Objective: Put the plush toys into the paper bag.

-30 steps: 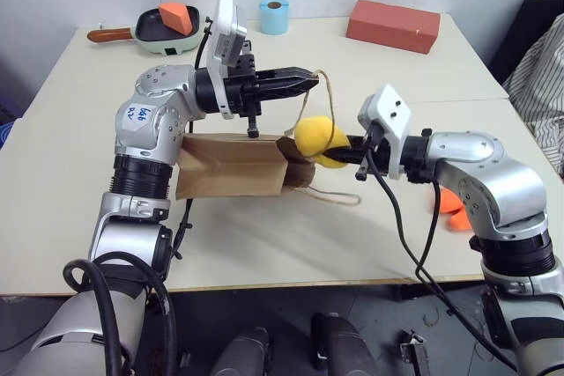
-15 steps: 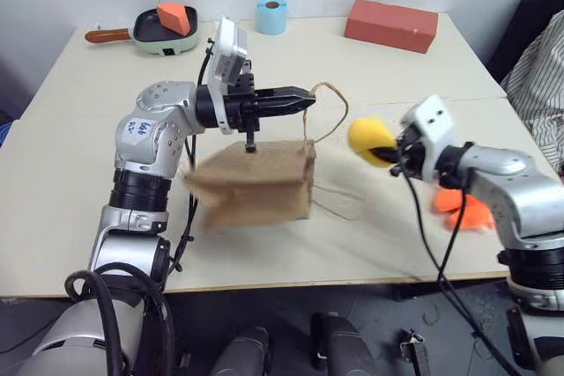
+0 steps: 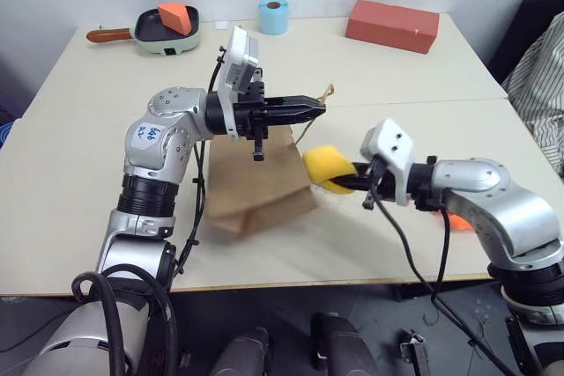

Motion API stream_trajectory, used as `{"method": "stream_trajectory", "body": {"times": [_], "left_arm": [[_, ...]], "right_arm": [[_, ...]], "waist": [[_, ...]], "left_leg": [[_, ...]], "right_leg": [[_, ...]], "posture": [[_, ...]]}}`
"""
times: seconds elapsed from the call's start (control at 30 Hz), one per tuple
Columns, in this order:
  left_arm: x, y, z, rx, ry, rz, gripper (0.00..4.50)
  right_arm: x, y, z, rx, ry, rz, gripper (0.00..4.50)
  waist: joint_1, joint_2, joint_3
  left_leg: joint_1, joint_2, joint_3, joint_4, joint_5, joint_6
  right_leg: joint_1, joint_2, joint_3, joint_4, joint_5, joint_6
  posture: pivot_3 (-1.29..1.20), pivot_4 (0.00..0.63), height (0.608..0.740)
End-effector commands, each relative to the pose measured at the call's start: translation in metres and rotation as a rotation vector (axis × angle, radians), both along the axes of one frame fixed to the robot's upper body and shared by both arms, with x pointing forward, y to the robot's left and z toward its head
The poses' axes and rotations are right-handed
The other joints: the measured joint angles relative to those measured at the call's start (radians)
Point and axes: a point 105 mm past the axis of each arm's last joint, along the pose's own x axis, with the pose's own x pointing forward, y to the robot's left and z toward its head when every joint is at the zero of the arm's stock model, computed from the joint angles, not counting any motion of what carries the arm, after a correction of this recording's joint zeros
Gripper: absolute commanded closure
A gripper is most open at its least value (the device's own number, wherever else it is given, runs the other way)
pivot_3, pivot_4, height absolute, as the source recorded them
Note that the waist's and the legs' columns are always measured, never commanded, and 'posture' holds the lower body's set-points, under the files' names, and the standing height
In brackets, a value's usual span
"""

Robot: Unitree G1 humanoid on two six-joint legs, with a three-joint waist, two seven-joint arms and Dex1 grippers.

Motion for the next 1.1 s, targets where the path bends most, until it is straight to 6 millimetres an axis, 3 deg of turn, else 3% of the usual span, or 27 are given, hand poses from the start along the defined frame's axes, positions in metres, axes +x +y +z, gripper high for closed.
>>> {"method": "stream_trajectory", "body": {"times": [0.03, 0.27, 0.47, 0.63, 0.93, 1.1], "left_arm": [[-0.004, -0.001, 0.013, -0.010, -0.065, -0.012, 4.50], [-0.009, -0.006, 0.013, -0.015, -0.059, -0.036, 4.50], [-0.012, -0.011, 0.021, -0.041, -0.067, -0.052, 4.50], [-0.015, -0.013, 0.025, -0.056, -0.068, -0.061, 4.50], [-0.015, -0.010, 0.020, -0.068, -0.033, -0.048, 4.50], [-0.013, -0.013, 0.022, -0.091, -0.027, -0.039, 4.50]], "right_arm": [[-0.008, 0.010, 0.016, 0.017, -0.060, 0.095, 4.34], [0.006, 0.033, 0.023, 0.041, -0.092, 0.145, 4.34], [0.027, 0.059, 0.012, 0.081, -0.047, 0.156, 4.34], [0.035, 0.067, 0.008, 0.104, -0.024, 0.145, 4.34], [0.073, 0.070, 0.015, 0.310, 0.080, -0.055, 4.34], [0.095, 0.083, -0.008, 0.253, 0.059, -0.175, 4.34]], "waist": [[0.001, 0.000, 0.000], [-0.005, 0.000, 0.000], [-0.012, 0.000, 0.000], [-0.012, 0.000, 0.000], [-0.018, 0.000, 0.000], [-0.031, 0.000, 0.000]], "left_leg": [[0.000, 0.000, 0.000, 0.000, 0.000, 0.000], [0.000, 0.000, 0.000, 0.000, 0.000, 0.000], [0.000, 0.000, 0.000, 0.000, 0.000, 0.000], [0.000, 0.000, -0.002, 0.004, 0.000, 0.000], [0.000, 0.000, -0.002, 0.004, 0.000, 0.000], [0.001, 0.000, -0.003, 0.003, 0.000, 0.000]], "right_leg": [[0.000, 0.000, 0.000, 0.000, 0.000, 0.000], [0.000, 0.000, 0.000, 0.000, 0.000, 0.000], [0.000, 0.000, -0.001, 0.001, 0.000, 0.000], [0.000, 0.000, -0.001, 0.002, 0.000, 0.000], [0.000, 0.000, -0.002, 0.002, 0.000, 0.000], [0.000, 0.000, -0.002, 0.003, 0.000, 0.000]], "posture": [[0.00, 0.150, 0.740], [0.00, 0.150, 0.740], [0.00, 0.150, 0.740], [0.00, 0.150, 0.740], [0.00, 0.150, 0.740], [0.00, 0.150, 0.740]]}}
